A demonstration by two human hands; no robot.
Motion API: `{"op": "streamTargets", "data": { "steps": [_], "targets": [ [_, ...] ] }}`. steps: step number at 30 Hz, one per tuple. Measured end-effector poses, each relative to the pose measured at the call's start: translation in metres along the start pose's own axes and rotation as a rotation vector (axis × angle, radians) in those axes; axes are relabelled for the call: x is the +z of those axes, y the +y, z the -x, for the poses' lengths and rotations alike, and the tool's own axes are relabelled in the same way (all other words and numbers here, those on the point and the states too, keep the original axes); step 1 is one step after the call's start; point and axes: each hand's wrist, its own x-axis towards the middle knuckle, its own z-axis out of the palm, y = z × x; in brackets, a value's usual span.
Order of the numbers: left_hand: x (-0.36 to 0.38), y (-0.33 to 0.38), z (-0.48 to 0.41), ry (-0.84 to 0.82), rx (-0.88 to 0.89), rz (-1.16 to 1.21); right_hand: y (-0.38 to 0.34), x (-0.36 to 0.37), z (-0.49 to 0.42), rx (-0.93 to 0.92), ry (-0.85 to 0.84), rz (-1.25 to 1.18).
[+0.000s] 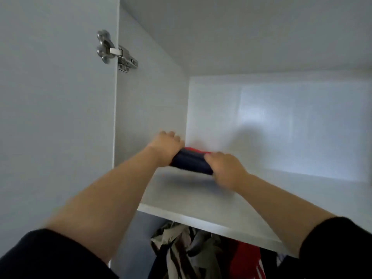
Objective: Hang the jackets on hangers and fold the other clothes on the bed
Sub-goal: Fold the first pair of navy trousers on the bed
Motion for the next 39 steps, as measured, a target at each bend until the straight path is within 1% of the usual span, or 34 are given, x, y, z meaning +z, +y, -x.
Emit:
{"op": "streamTargets", "data": {
  "steps": [1, 2, 3, 5, 7, 10, 13, 15, 16, 17, 18, 19, 20, 22, 23, 24, 27, 30, 31, 35, 37, 39],
  "targets": [
    [0.03, 0.012, 0.002, -0.124, 0.047, 0.011, -0.008, 0.022, -0.003, -0.037, -0.14, -0.059],
    [0.054, 0.021, 0.003, -0.199, 0.068, 0.051, -0.013, 0.035, -0.007, -0.06, -0.23, -0.103],
    [0.071, 0.024, 0.004, -0.228, 0.058, 0.104, -0.015, 0.042, -0.012, -0.075, -0.266, -0.122],
    [0.089, 0.019, 0.001, -0.243, 0.044, 0.127, -0.019, 0.045, -0.023, -0.118, -0.262, -0.085],
    [0.098, 0.012, -0.006, -0.273, 0.032, 0.086, -0.026, 0.049, -0.029, -0.163, -0.223, -0.005],
    [0.108, 0.015, -0.011, -0.297, -0.055, 0.078, -0.037, 0.059, -0.033, -0.125, -0.177, 0.031],
    [0.116, 0.025, -0.015, -0.248, -0.122, 0.035, -0.035, 0.065, -0.033, -0.05, -0.15, -0.051],
    [0.121, 0.024, -0.019, -0.161, -0.101, 0.109, -0.032, 0.07, -0.03, -0.05, -0.123, -0.144],
    [0.122, 0.023, -0.02, -0.073, -0.065, 0.202, -0.032, 0.071, -0.03, -0.052, -0.071, -0.183],
    [0.122, 0.024, -0.02, 0.013, -0.042, 0.343, -0.031, 0.071, -0.031, -0.034, -0.004, -0.222],
    [0.121, 0.026, -0.019, 0.047, -0.046, 0.496, -0.03, 0.071, -0.032, 0.009, 0.045, -0.262],
    [0.12, 0.028, -0.017, 0.023, -0.061, 0.623, -0.027, 0.071, -0.034, 0.071, 0.042, -0.308],
    [0.118, 0.032, -0.015, -0.069, -0.077, 0.698, -0.023, 0.072, -0.034, 0.133, -0.033, -0.361],
    [0.118, 0.039, -0.011, -0.312, -0.08, 0.664, -0.019, 0.076, -0.031, 0.193, -0.347, -0.444],
    [0.116, 0.042, -0.011, -0.366, -0.088, 0.641, -0.017, 0.077, -0.029, 0.193, -0.454, -0.466],
    [0.113, 0.045, -0.009, -0.377, -0.106, 0.643, -0.015, 0.077, -0.026, 0.196, -0.492, -0.484],
    [0.095, 0.056, -0.001, -0.346, -0.156, 0.749, -0.017, 0.067, -0.018, 0.251, -0.435, -0.542],
    [0.073, 0.068, 0.013, -0.261, -0.152, 0.823, -0.016, 0.046, 0.0, 0.397, -0.282, -0.702],
    [0.064, 0.073, 0.018, -0.225, -0.149, 0.819, -0.014, 0.039, 0.01, 0.437, -0.226, -0.714],
    [0.016, 0.098, 0.039, -0.05, -0.14, 0.669, -0.008, 0.009, 0.073, 0.448, -0.029, -0.448],
    [-0.012, 0.114, 0.052, 0.04, -0.15, 0.641, -0.006, -0.008, 0.109, 0.461, 0.054, -0.381],
    [-0.043, 0.132, 0.07, 0.093, -0.155, 0.663, -0.004, -0.027, 0.145, 0.495, 0.123, -0.374]
  ]
}}
